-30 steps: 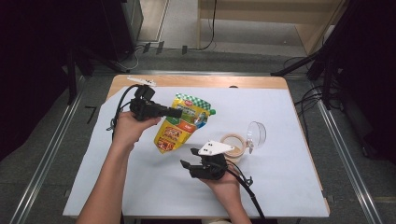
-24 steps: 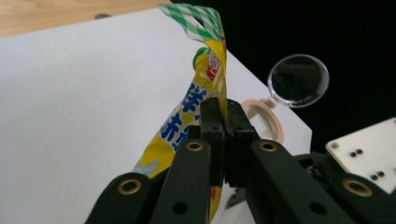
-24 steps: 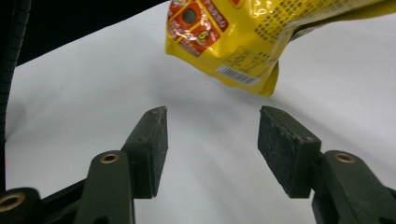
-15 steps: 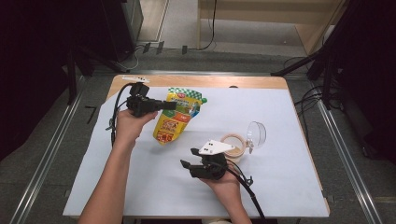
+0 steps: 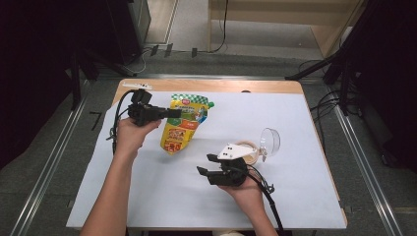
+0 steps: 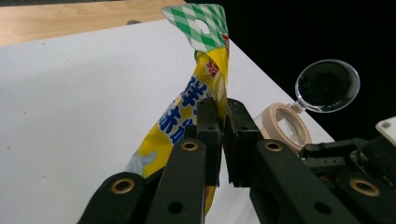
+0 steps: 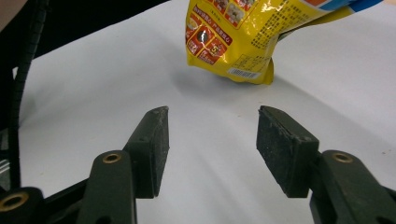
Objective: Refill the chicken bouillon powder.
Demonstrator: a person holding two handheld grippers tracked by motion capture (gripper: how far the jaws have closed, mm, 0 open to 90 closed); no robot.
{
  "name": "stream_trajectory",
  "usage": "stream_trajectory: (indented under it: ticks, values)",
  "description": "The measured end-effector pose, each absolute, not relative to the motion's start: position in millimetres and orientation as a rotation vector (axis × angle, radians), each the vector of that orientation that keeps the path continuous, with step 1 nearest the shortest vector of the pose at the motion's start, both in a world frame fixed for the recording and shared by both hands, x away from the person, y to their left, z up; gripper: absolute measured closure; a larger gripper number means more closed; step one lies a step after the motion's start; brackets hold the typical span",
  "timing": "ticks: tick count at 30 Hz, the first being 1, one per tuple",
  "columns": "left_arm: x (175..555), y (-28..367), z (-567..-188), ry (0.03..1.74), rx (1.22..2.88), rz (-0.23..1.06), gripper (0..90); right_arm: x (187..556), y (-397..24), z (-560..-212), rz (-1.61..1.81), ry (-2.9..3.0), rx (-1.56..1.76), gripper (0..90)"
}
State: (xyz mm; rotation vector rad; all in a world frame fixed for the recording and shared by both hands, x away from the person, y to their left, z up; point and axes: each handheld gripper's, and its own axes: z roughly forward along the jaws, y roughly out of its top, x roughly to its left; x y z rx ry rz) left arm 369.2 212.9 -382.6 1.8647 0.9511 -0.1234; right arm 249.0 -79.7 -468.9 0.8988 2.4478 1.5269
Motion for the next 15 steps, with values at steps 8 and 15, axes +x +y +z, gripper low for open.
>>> stream_trajectory:
  ticks: [8,15]
  values:
    - [364,215,-380,0.954,1.876,-0.132,82.1,250,-88,-463,1.488,2.500,0.876,45.3]
    - [360,216,-380,0.949,1.892,-0.123,77.8,252,-96,-457,1.478,2.523,0.854,45.4]
